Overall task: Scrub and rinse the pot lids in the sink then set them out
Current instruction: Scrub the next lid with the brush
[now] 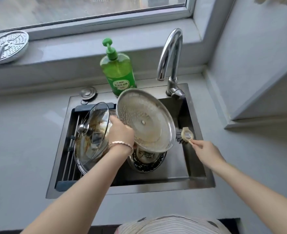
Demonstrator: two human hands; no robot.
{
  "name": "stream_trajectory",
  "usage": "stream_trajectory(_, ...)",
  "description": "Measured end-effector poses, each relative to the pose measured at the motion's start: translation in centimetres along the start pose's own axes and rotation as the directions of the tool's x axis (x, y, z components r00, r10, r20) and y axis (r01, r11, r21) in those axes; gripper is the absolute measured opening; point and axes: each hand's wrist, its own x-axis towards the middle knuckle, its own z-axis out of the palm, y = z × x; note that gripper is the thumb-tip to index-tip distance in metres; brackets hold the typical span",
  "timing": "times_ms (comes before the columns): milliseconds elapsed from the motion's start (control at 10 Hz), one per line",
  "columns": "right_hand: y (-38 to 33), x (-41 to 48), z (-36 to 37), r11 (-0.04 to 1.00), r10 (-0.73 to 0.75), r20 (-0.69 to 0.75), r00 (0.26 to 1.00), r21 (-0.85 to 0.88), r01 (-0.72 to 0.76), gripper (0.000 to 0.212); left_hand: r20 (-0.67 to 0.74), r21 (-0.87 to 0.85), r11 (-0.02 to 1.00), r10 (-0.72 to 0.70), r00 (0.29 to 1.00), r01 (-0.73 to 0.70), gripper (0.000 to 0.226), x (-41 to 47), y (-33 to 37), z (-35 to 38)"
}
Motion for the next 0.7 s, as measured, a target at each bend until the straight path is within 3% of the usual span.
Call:
stream_trajectory(100,-0.1,0.4,-0.1,1.000,0.010,0.015,1.000,-0.027,-0.009,0.031,0.080,0.108,0.993,-0.055,0.995,0.046,0.025,-0.3,-0.5,1.8)
stream_trajectory(300,-1.0,1.5,-0.7,0.997,0.040,-0.013,0.999,-0.070,-0.041,0.037,0.235,0.153,0.968,-0.232,0.944,0.200,0.043,-0.2,-1.7,6.9)
stream_trajectory(400,-1.9,2.2,-1.2,0.999,0.012,0.011,1.000,-0.047,-0.011,0.037,0.274,0.067,0.961,-0.275,0.921,0.267,0.040,-0.1,-2.2,8.9)
stream_trajectory(500,-2.5,2.8,-1.3,0.999,-0.008,0.048,0.999,-0.038,0.009,0.037,0.373,-0.010,0.916,-0.368,0.852,0.400,0.033,0.1,-2.8,10.5)
stream_trajectory(600,-2.6,3.4,-1.0,0.999,-0.018,0.081,0.997,-0.041,0.021,0.039,0.476,0.089,0.931,-0.351,0.807,0.353,0.034,1.0,-3.5,11.2)
stream_trajectory(700,-2.7,3.5,-0.7,0.998,-0.019,0.098,0.995,-0.051,0.024,0.041,0.597,0.308,0.919,-0.388,0.702,0.246,0.041,1.2,-4.9,11.8)
